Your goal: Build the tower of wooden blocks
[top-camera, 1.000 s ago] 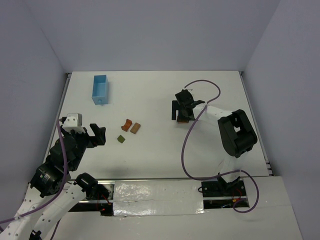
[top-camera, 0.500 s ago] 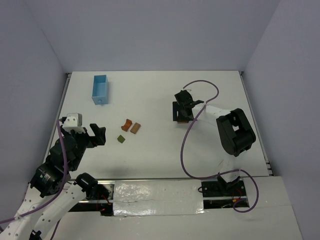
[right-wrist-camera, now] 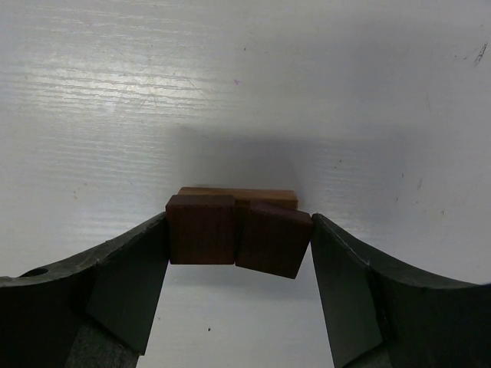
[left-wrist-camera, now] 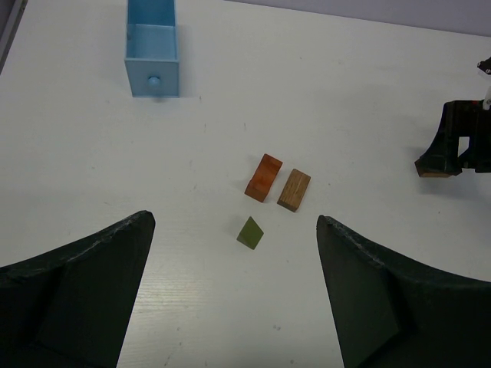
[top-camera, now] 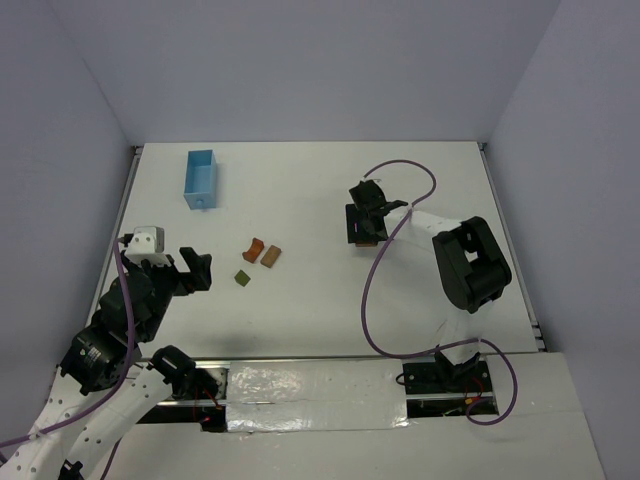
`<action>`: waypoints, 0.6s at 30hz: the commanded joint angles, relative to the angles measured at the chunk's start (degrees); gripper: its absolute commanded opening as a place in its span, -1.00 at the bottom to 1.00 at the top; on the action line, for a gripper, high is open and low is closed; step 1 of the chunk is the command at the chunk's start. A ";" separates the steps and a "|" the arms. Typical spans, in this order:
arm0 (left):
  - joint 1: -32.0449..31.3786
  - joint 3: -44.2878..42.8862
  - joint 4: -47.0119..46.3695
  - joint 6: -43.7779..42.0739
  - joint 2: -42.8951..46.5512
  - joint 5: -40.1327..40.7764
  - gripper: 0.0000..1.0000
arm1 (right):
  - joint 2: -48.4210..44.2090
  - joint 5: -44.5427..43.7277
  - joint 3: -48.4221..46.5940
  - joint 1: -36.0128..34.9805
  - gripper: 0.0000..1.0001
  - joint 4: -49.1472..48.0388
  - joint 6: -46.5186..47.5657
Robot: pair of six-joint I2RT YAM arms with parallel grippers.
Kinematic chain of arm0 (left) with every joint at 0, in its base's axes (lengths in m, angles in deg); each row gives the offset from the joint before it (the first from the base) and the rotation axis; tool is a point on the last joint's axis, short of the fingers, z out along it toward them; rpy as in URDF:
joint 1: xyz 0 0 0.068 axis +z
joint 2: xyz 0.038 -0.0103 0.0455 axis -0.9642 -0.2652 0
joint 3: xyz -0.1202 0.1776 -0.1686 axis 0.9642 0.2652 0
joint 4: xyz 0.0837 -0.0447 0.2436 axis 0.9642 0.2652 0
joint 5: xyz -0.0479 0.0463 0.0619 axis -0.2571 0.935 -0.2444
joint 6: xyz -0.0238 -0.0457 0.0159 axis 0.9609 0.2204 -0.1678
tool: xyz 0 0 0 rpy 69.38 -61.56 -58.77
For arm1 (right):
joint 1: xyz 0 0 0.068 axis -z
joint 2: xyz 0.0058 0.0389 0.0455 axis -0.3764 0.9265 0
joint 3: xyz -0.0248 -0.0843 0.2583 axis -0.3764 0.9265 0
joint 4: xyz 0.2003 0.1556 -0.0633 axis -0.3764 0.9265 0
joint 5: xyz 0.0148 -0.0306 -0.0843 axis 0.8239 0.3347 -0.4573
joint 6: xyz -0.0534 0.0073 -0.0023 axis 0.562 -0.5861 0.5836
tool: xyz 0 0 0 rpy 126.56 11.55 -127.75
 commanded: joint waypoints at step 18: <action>0.02 0.20 -2.64 -1.56 -0.84 -1.11 0.99 | -0.49 1.07 -2.25 0.29 0.56 -0.46 2.82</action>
